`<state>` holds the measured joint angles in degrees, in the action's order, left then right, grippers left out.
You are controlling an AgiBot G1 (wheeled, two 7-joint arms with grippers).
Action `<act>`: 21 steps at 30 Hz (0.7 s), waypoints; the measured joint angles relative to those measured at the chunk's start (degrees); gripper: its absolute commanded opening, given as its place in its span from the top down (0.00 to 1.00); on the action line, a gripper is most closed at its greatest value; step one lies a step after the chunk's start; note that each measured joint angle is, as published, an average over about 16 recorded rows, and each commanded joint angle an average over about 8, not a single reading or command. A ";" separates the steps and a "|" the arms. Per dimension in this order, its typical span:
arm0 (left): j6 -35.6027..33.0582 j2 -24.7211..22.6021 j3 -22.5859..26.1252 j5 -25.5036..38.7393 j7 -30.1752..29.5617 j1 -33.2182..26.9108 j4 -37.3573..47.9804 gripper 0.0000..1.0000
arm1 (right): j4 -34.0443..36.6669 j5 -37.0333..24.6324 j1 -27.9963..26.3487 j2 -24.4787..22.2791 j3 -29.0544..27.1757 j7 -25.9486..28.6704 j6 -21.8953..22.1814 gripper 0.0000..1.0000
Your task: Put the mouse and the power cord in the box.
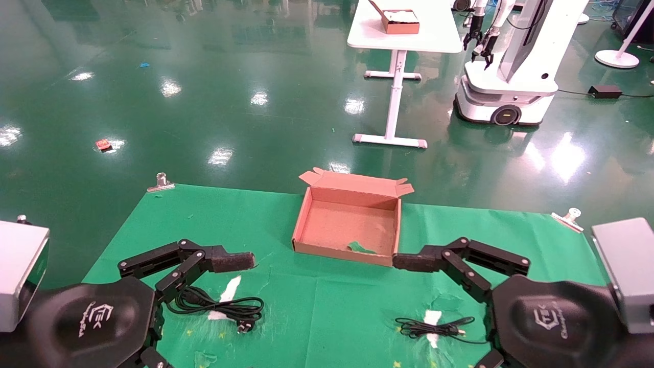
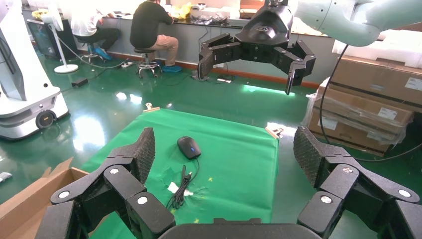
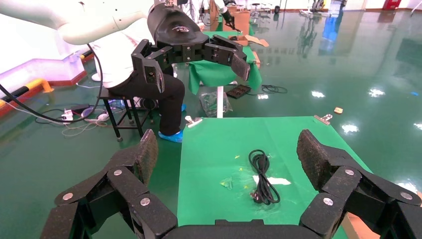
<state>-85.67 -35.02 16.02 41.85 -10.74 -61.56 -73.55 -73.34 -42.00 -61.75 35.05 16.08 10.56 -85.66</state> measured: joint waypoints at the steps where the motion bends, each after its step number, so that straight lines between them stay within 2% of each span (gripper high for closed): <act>1: 0.00 0.00 0.00 0.00 0.00 0.00 0.00 0.00 | 0.00 0.00 0.00 0.00 0.00 0.00 0.00 0.00; 21: 0.00 0.00 0.00 0.00 0.00 0.00 0.00 0.00 | 0.00 0.00 0.00 0.00 0.00 0.00 0.00 0.00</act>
<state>-85.67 -35.02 16.02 41.85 -10.74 -61.56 -73.55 -73.34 -42.00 -61.75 35.05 16.08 10.56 -85.66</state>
